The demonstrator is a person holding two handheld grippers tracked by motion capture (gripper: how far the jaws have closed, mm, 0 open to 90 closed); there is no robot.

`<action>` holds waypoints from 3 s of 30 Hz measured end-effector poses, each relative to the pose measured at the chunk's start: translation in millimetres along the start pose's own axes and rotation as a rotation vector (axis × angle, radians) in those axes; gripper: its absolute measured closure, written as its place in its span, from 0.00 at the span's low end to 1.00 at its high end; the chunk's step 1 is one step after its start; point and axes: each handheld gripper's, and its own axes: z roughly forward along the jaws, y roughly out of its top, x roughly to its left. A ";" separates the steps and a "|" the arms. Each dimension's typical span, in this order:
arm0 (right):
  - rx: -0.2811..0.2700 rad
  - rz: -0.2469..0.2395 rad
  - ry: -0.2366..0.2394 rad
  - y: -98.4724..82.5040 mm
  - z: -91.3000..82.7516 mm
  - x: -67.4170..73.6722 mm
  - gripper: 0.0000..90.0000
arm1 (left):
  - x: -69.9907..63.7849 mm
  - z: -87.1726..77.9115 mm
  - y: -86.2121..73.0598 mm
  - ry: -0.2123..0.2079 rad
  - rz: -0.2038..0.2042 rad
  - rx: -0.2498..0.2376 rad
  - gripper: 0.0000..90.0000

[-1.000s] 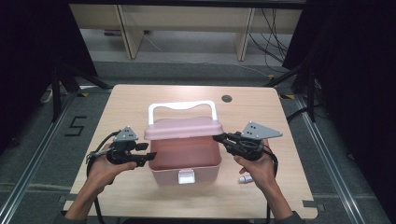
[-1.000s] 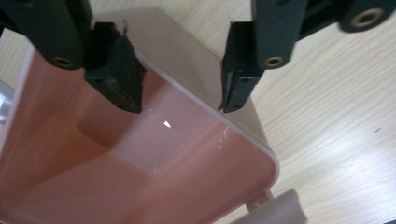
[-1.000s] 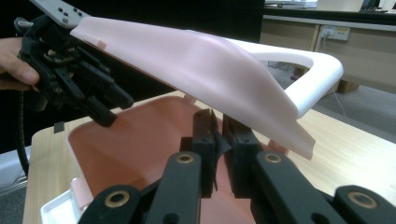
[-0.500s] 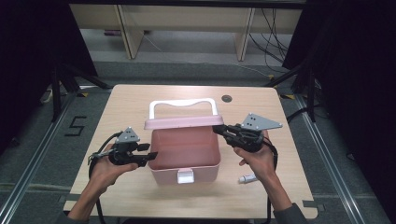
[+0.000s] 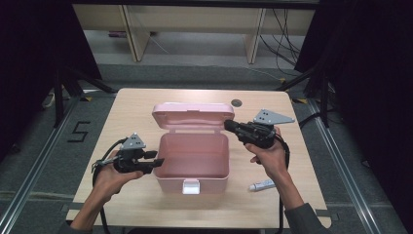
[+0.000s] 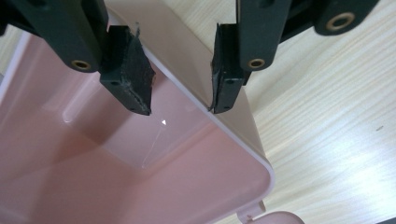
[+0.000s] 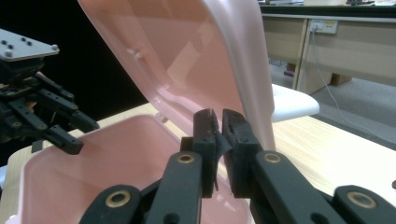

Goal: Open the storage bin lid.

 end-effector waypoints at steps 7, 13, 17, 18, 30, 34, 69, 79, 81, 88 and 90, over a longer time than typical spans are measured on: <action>0.017 -0.013 -0.017 -1.3 8.6 -12.1 0.94 | -2.0 -2.4 -2.7 -0.004 -0.010 -0.005 0.65; 0.030 0.018 -0.020 -4.7 16.3 -19.8 0.94 | -0.5 -2.9 -4.6 -0.022 -0.022 -0.013 0.65; 0.033 0.027 -0.037 -6.0 19.3 -24.6 0.95 | -0.8 -3.4 -4.7 -0.031 -0.025 -0.009 0.65; 0.037 0.033 -0.034 -6.8 21.3 -27.9 0.95 | -0.9 -3.5 -4.8 -0.031 -0.026 -0.008 0.65; 0.032 0.116 -0.062 -16.7 33.1 -47.9 0.95 | -2.4 -0.9 -5.8 -0.034 -0.023 0.012 0.61; 0.051 0.120 -0.071 -19.0 35.4 -50.2 0.95 | -3.5 -0.8 -6.2 -0.025 -0.034 0.006 0.62; 0.162 0.025 -0.171 -31.7 -49.8 -19.9 0.69 | -2.1 -2.1 -9.9 -0.090 -0.120 -0.009 0.60; 0.283 -0.023 -0.246 -45.6 -59.2 -16.8 0.49 | -2.8 -1.7 -9.6 -0.087 -0.119 -0.013 0.60; 0.301 -0.028 -0.251 -49.5 -61.7 -16.5 0.48 | -3.2 -1.8 -9.3 -0.089 -0.118 -0.010 0.60; 0.374 -0.009 -0.269 -67.5 -68.7 -19.0 0.47 | -5.2 -3.1 -6.3 -0.069 -0.088 0.017 0.61; 0.393 0.001 -0.268 -72.3 -71.1 -19.3 0.47 | -5.8 -3.9 -5.5 -0.059 -0.084 0.021 0.61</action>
